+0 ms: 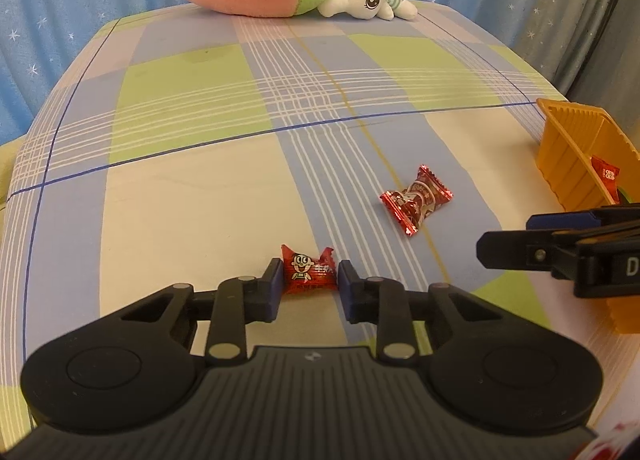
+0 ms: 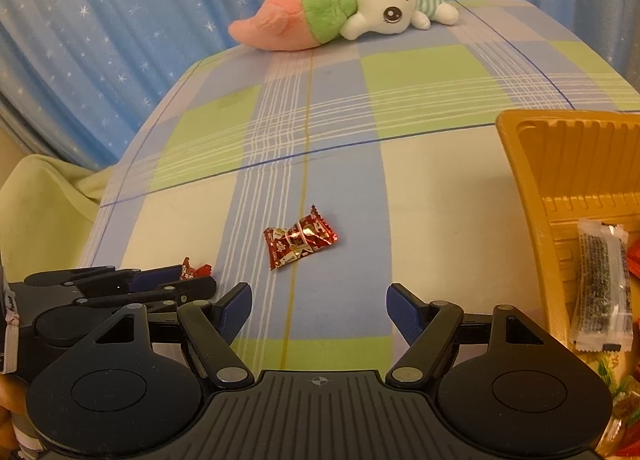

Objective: Organize snacks
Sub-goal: 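Grasp the small red candy packet with the left tool, then grasp the red foil twist candy with the right tool while the left tool holds its candy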

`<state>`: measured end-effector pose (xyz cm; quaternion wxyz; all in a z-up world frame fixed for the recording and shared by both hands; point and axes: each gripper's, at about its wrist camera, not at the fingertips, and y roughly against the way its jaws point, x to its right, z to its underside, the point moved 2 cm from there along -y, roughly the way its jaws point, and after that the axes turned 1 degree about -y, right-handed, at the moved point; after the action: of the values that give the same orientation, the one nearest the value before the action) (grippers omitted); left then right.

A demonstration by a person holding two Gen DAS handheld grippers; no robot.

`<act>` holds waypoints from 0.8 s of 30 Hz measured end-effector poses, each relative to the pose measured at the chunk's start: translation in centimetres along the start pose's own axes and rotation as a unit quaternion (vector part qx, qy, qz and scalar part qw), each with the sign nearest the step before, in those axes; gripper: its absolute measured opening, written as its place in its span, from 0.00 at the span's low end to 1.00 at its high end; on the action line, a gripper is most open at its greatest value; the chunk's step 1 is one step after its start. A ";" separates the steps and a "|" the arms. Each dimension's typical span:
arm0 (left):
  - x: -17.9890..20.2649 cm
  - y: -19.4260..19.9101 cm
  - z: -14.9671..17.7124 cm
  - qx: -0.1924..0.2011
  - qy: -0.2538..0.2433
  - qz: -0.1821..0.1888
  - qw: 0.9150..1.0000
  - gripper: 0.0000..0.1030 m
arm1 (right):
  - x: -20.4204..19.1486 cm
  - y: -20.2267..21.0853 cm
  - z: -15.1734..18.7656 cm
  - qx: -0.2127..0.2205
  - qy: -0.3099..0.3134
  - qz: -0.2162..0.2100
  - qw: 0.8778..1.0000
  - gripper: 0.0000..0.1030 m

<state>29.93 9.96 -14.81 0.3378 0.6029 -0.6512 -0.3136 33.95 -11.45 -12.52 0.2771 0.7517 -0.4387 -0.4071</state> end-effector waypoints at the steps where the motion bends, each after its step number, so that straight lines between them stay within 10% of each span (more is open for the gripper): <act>1: -0.1 0.1 0.0 0.001 0.002 0.000 1.000 0.25 | -0.1 -0.1 0.0 0.000 0.004 -0.001 1.000 0.72; 24: -6.2 4.3 1.1 0.021 0.073 -0.057 0.996 0.25 | -2.7 -5.8 -1.7 0.000 0.067 -0.005 0.998 0.69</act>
<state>26.88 16.51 -12.33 0.3535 0.6670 -0.5960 -0.2736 37.13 -6.31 -15.10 0.3040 0.7797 -0.4148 -0.3573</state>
